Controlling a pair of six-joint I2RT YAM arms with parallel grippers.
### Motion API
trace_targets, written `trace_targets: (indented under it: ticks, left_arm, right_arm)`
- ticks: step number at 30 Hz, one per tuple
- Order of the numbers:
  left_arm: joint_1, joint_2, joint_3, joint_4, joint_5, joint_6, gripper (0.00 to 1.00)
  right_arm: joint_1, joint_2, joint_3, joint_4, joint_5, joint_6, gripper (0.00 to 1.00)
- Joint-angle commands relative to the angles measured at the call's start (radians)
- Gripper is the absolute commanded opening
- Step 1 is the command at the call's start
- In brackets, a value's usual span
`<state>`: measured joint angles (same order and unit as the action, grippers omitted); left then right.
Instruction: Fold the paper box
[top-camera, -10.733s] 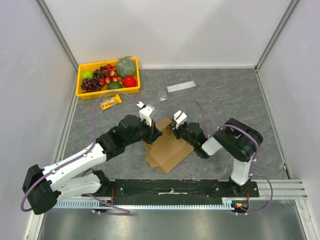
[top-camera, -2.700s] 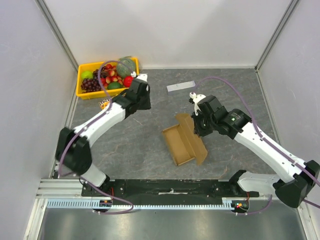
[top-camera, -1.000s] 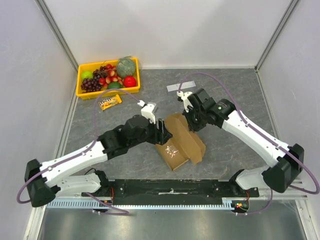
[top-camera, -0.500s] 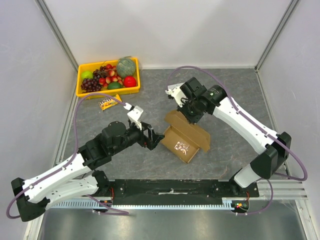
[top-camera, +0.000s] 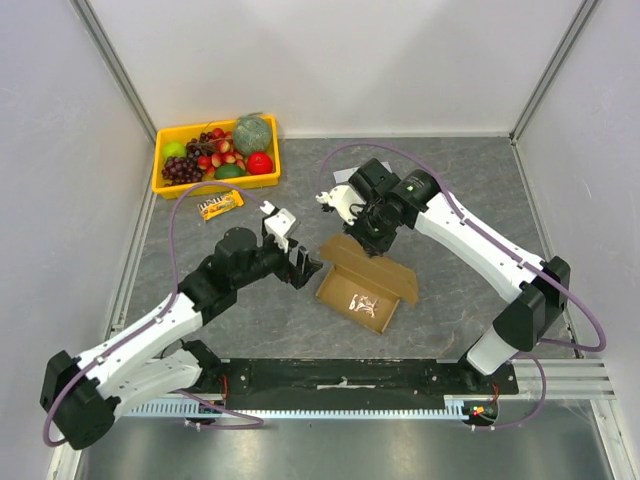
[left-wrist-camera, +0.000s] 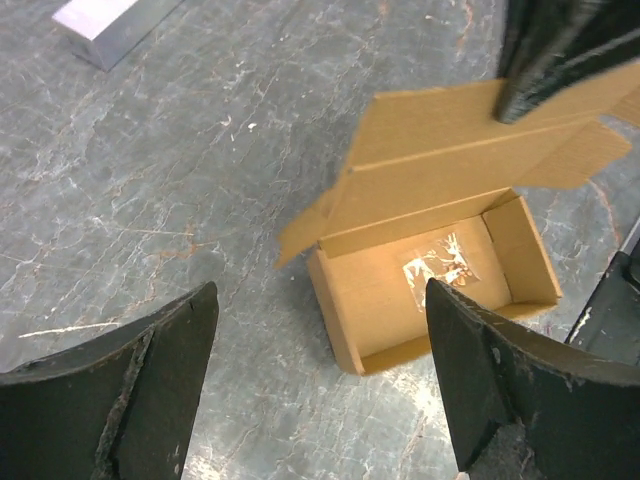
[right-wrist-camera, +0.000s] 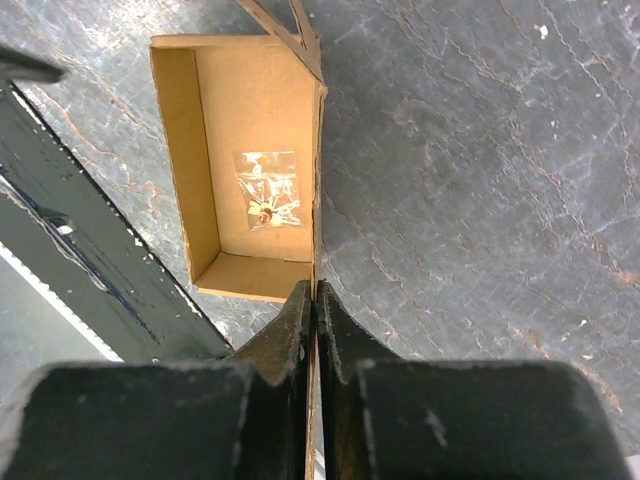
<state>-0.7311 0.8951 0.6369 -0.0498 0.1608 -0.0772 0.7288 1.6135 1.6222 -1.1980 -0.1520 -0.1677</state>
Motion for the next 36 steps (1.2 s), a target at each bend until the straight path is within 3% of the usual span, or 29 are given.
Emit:
trace_targets:
  ticks: [1,8,16,22,31,36]
  left_arm:
    - [0.061,0.088,0.064,0.093,0.155,0.053,0.89]
    - [0.068,0.202,0.106,0.122,0.310,0.076,0.87]
    - [0.070,0.258,0.090,0.125,0.235,0.157,0.84]
    - [0.070,0.312,0.092,0.149,0.258,0.148,0.57]
    - [0.068,0.338,0.076,0.188,0.247,0.140,0.48]
    - [0.070,0.343,0.079,0.180,0.218,0.132,0.38]
  right_arm:
    - [0.015,-0.023,0.013,-0.026,-0.034,-0.039,0.09]
    - [0.017,-0.044,0.013,-0.023,-0.031,-0.041,0.09]
    - [0.017,-0.049,0.011,-0.023,-0.046,-0.036,0.08]
    - [0.017,-0.050,0.011,-0.020,-0.047,-0.032,0.08]
    - [0.017,-0.052,0.010,-0.020,-0.046,-0.027,0.08]
    - [0.017,-0.044,0.010,-0.021,-0.044,-0.024,0.08]
